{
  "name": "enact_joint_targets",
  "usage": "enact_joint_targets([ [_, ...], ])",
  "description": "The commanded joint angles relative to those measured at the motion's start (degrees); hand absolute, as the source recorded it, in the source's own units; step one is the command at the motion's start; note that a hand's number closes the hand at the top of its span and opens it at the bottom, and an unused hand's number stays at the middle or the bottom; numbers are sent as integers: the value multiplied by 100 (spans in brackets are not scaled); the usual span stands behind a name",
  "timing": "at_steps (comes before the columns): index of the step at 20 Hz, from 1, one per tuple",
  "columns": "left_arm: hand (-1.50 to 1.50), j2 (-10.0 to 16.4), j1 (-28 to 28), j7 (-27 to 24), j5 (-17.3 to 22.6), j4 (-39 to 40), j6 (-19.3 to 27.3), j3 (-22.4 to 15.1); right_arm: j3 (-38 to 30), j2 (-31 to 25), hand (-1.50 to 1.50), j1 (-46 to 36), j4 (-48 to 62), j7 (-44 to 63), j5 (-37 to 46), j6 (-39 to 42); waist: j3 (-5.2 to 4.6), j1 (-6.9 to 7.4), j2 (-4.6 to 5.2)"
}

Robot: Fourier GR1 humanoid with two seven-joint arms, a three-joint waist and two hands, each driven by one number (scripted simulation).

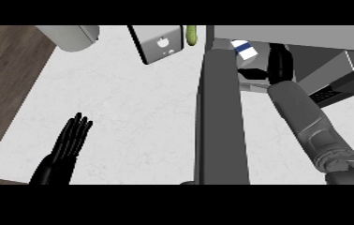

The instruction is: Pick up the milk, place it into the microwave and close the microwave

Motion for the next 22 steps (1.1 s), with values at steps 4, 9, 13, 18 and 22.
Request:
enact_joint_targets([
  [4, -150, -13, -7, 18, 26, -157, -84, -79, -369, 83, -150, 93, -257, -540, -372, 657, 5, -51, -39],
  [9, -150, -92, -29, -25, -20, -97, -88, -157, -722, 277, -150, 602, -394, -1248, -722, 874, 2, -180, -71],
  [13, -150, -277, -15, -87, -283, -16, 37, -410, -907, 373, -150, 832, -346, -1513, -904, 1204, -5, -275, -112],
  [18, -150, -316, -22, 23, -447, -132, 170, -457, -1130, 261, -150, 903, -313, -1645, -1117, 1701, -10, -318, -150],
  [22, -150, -523, -290, 155, -524, -110, 271, -597, -1188, 434, -150, 1358, -347, -2173, -1178, 1869, -15, -413, -184],
])
